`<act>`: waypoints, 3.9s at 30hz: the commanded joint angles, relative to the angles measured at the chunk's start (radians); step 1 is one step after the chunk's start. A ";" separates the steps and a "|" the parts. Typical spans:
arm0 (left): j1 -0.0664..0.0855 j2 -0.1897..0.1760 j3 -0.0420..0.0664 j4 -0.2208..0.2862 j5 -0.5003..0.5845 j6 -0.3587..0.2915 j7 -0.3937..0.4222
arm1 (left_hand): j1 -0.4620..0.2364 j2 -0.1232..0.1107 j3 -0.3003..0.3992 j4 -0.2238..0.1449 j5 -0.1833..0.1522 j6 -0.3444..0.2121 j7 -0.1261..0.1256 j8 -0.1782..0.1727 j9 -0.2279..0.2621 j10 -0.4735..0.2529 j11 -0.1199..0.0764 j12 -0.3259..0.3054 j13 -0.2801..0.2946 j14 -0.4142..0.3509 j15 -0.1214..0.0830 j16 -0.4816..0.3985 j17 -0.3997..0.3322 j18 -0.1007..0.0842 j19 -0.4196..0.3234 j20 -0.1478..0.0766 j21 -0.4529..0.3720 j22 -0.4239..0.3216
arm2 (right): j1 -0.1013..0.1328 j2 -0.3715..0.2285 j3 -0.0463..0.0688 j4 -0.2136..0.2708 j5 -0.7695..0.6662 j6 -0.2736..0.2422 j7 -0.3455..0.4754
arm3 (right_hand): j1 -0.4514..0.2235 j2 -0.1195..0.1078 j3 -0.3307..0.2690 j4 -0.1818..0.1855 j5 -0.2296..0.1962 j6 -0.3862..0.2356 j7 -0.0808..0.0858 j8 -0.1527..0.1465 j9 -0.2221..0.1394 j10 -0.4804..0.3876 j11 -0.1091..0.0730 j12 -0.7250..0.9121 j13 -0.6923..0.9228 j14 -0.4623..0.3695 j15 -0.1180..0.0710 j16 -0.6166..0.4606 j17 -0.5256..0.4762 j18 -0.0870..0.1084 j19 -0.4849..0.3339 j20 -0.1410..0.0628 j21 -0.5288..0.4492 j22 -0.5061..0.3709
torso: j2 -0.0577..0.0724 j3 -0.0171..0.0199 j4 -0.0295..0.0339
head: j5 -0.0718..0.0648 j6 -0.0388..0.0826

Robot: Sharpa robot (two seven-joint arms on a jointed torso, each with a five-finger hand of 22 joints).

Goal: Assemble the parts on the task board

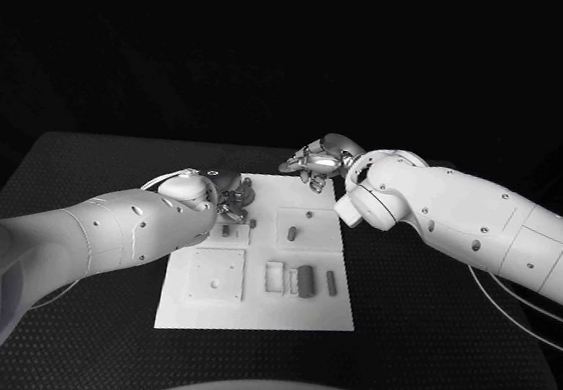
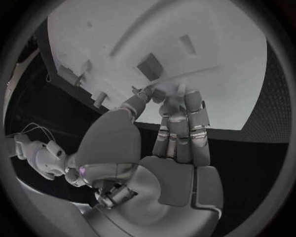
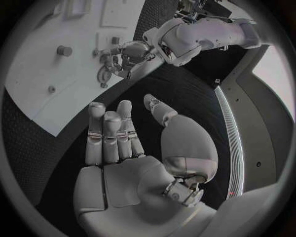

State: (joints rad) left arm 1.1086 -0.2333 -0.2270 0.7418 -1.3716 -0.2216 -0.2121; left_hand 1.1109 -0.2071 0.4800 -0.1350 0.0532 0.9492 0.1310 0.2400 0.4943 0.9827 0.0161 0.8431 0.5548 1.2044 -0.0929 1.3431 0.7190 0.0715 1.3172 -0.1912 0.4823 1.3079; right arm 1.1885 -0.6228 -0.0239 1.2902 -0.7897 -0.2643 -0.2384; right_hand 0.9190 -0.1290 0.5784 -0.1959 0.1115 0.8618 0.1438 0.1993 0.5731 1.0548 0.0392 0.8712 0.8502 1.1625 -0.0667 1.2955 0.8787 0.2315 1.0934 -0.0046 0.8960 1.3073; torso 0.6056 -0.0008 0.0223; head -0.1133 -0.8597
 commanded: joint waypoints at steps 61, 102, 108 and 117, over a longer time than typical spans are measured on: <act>-0.017 -0.002 -0.006 -0.049 -0.085 -0.031 0.245 | 0.028 0.029 0.045 -0.077 0.248 0.065 -0.024 0.029 -0.020 0.116 -0.021 -0.040 -0.012 0.052 -0.023 0.019 0.007 0.024 0.039 -0.018 0.048 0.020 | 0.004 -0.004 0.002 0.009 -0.010 0.005 0.010 | -0.013 0.001 0.003 -0.003 0.001 -0.001 0.008 0.005 0.000 -0.003 -0.002 0.006 -0.002 0.000 -0.005 0.001 -0.001 0.030 0.003 -0.003 -0.003 0.012 | -0.001 -0.0028 0.0024 | -0.010 -0.007; 0.013 -0.064 0.051 0.032 -0.006 -0.119 0.261 | 0.031 0.041 0.051 -0.079 0.251 0.061 -0.024 0.026 -0.023 0.120 -0.022 -0.047 -0.006 0.059 -0.024 0.016 0.008 0.023 0.047 -0.021 0.048 0.019 | 0.004 -0.003 0.002 -0.015 -0.008 0.013 0.010 | -0.013 0.000 0.004 -0.004 0.001 -0.002 0.008 0.005 0.000 -0.003 -0.002 0.006 -0.003 0.001 -0.005 0.001 -0.002 0.030 0.003 -0.004 -0.003 0.012 | -0.001 -0.0035 0.0032 | 0.002 0.006; 0.024 -0.087 0.061 0.084 0.011 -0.130 0.263 | 0.029 0.042 0.051 -0.079 0.251 0.061 -0.024 0.026 -0.023 0.121 -0.022 -0.047 -0.006 0.060 -0.024 0.015 0.008 0.023 0.047 -0.021 0.048 0.019 | 0.003 0.014 0.002 -0.042 -0.007 0.013 0.011 | -0.012 0.000 0.004 -0.005 0.002 -0.002 0.007 0.005 0.000 -0.003 -0.002 0.006 -0.003 0.000 -0.005 0.001 -0.002 0.030 0.003 -0.004 -0.003 0.012 | -0.001 -0.0039 0.0042 | 0.008 0.009; 0.043 -0.125 0.086 0.165 0.022 -0.129 0.257 | 0.029 0.044 0.051 -0.078 0.252 0.062 -0.024 0.027 -0.023 0.122 -0.022 -0.048 -0.005 0.061 -0.024 0.015 0.008 0.023 0.048 -0.021 0.048 0.019 | 0.002 0.039 0.001 -0.074 -0.017 0.025 0.017 | -0.011 -0.001 0.004 -0.006 0.001 -0.001 0.007 0.005 0.000 -0.004 -0.002 0.006 -0.003 0.000 -0.005 0.001 -0.002 0.030 0.002 -0.004 -0.004 0.012 | -0.005 -0.0044 0.0054 | 0.013 0.016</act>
State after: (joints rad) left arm 1.1476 -0.3557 -0.1420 0.8971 -1.3674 -0.3384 0.0432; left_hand 1.1380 -0.1722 0.5293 -0.2119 0.3049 1.0142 0.1044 0.2716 0.4713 1.0988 -0.0072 0.8004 0.5485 1.2597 -0.1162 1.3584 0.7261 0.0736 1.3635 -0.2052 0.5237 1.3075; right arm 1.1913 -0.5872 -0.0229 1.2220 -0.7904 -0.2593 -0.2360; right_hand 0.9151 -0.1251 0.5812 -0.1987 0.1115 0.8618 0.1439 0.1993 0.5731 1.0548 0.0392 0.8712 0.8480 1.1638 -0.0651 1.2956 0.8779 0.2316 1.0953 -0.0033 0.8960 1.3073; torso 0.6026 -0.0046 0.0270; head -0.1003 -0.8456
